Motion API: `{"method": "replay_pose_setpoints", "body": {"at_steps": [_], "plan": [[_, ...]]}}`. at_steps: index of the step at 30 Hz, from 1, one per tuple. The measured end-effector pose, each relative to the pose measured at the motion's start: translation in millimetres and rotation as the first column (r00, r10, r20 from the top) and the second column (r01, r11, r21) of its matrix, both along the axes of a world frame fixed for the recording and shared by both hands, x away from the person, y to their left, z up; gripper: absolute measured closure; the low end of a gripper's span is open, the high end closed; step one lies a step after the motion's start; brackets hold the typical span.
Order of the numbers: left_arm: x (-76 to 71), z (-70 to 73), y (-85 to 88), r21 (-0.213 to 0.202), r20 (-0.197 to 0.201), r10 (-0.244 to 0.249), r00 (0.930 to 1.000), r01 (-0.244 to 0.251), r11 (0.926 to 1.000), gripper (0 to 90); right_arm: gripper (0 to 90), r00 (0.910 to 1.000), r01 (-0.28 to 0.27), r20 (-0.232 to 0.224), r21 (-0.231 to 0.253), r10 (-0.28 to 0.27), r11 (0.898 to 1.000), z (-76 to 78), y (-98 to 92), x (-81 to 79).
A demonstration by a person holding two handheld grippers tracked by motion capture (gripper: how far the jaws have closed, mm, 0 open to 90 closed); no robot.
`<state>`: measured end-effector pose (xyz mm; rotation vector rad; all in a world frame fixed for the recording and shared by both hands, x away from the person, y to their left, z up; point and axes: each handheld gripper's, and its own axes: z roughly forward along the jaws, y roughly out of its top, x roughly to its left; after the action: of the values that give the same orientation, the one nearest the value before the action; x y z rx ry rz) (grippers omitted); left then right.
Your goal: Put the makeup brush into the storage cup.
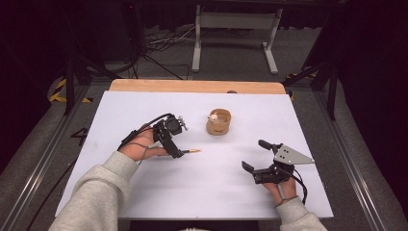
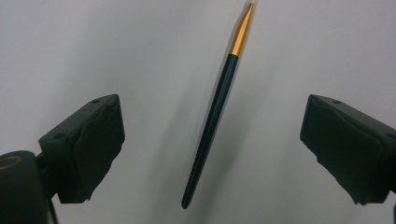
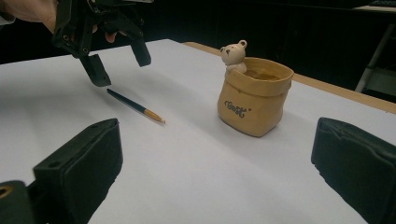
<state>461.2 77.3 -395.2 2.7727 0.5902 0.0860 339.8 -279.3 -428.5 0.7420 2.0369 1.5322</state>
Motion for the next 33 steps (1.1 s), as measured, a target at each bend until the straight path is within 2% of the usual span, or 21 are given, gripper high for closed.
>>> {"method": "replay_pose_setpoints", "body": {"at_steps": [5,14,20,27,33], "plan": [[0.1,-2.2,-0.6,-0.006,0.000,-0.005,1.0000,0.005,1.0000,9.5,2.1,1.0000,0.001,-0.001,-0.003,-0.001,1.000,0.3,0.3,-0.2],[0.5,-8.7,-5.0,0.007,-0.023,-0.037,0.9991,0.037,0.9993,13.3,2.1,1.0000,0.002,-0.002,-0.002,-0.002,1.000,0.2,0.3,-0.2],[0.6,-11.9,-6.1,0.007,-0.024,-0.037,0.9990,0.037,0.9993,15.4,2.1,1.0000,0.001,-0.002,-0.002,-0.001,1.000,0.2,0.0,-0.1],[0.7,-16.2,-9.0,0.031,-0.044,-0.055,0.9975,0.057,0.9979,23.0,2.1,1.0000,-0.001,-0.006,0.000,0.001,1.000,-0.1,0.2,0.0],[1.1,-20.3,-11.5,0.048,-0.039,-0.053,0.9979,0.054,0.9974,28.3,2.1,1.0000,-0.001,-0.006,0.001,0.001,1.000,-0.2,0.1,0.1]]}}
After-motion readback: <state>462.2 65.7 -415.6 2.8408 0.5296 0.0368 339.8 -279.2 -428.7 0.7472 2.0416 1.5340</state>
